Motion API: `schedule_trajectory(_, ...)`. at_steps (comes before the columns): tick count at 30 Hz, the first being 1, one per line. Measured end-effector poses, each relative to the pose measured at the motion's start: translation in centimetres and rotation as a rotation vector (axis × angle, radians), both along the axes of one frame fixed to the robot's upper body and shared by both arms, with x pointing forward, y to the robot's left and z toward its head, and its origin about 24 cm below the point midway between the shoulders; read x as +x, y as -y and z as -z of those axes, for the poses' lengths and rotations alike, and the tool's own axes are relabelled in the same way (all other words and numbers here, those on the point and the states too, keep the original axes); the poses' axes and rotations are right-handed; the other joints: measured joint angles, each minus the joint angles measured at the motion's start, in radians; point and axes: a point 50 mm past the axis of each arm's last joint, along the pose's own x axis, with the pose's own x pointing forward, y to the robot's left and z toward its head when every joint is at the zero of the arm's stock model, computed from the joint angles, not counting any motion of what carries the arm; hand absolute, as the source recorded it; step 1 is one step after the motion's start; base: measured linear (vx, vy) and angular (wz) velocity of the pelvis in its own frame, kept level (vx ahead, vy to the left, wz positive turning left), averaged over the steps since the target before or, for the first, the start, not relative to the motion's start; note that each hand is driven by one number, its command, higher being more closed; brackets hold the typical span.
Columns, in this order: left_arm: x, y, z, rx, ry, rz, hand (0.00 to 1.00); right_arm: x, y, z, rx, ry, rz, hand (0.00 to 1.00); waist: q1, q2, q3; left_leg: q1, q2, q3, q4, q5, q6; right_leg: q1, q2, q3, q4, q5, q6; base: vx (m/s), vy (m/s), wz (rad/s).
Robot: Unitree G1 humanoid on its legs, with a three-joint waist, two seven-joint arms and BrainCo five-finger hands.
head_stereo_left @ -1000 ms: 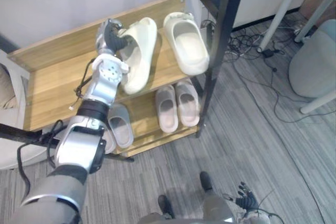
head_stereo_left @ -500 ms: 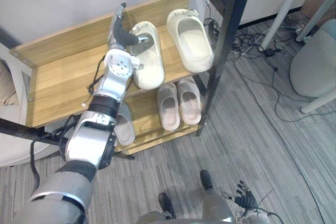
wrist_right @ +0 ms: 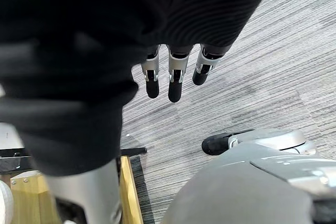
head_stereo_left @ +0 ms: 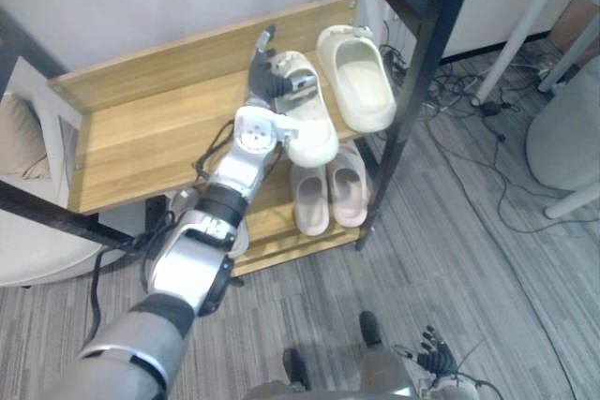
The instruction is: Organize the slippers on the shoe rack
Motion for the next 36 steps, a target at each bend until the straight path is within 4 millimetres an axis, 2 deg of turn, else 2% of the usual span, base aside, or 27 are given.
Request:
schedule_trajectory(10,-0.9,-1.7,0.9,-0.069,0.018,0.000,0.00,0.1,0.2,0.3,0.003,-0.024,0.001,0.00,0.008,0.003,-0.004,0.000,0.003,-0.039,-0.009,0.018,-0.002,0.015,0.000,-0.040,-0.007,0.004,-0.005,-0.05,-0.029,0.10)
schedule_trajectory(15,-2.5,-2.1,1.0,-0.120,0.077,0.016,0.00,0.0,0.2,0.6,0.015,-0.039,0.019,0.00,0.008,0.004,-0.005,0.000,0.005,-0.055,-0.016,0.027,-0.004,0.020,0.001,-0.058,-0.007,0.004,-0.005,-0.02,-0.024,0.10)
schedule_trajectory(19,-4.1,-1.8,2.0,-0.193,0.087,0.057,0.00,-0.1,0.3,0.6,0.012,-0.046,0.022,0.00,0.009,0.003,-0.006,0.020,0.005,-0.071,-0.016,0.027,-0.004,0.047,0.000,-0.077,-0.008,0.003,-0.006,-0.02,-0.016,0.10)
schedule_trajectory(20,-4.7,-1.5,2.6,-0.229,0.082,0.078,0.00,-0.2,0.3,0.7,0.011,-0.054,0.023,0.00,0.018,-0.001,-0.014,0.021,0.007,-0.073,-0.016,0.027,-0.004,0.049,0.000,-0.079,-0.008,0.002,-0.006,-0.05,-0.024,0.08)
schedule_trajectory(28,-5.8,-0.8,5.6,-0.286,-0.018,0.126,0.00,-0.3,0.1,0.9,0.011,-0.068,0.013,0.00,0.025,-0.012,-0.022,0.020,0.012,-0.076,-0.017,0.028,-0.010,0.050,-0.001,-0.086,-0.008,0.002,-0.007,-0.04,-0.016,0.01)
schedule_trajectory(36,-7.5,1.3,8.5,-0.277,-0.116,0.234,0.00,0.4,-0.5,1.0,0.017,-0.065,-0.023,0.00,0.030,-0.034,-0.041,0.020,0.015,-0.079,-0.017,0.030,-0.008,0.051,0.003,-0.089,-0.008,0.001,-0.009,0.00,0.000,0.00)
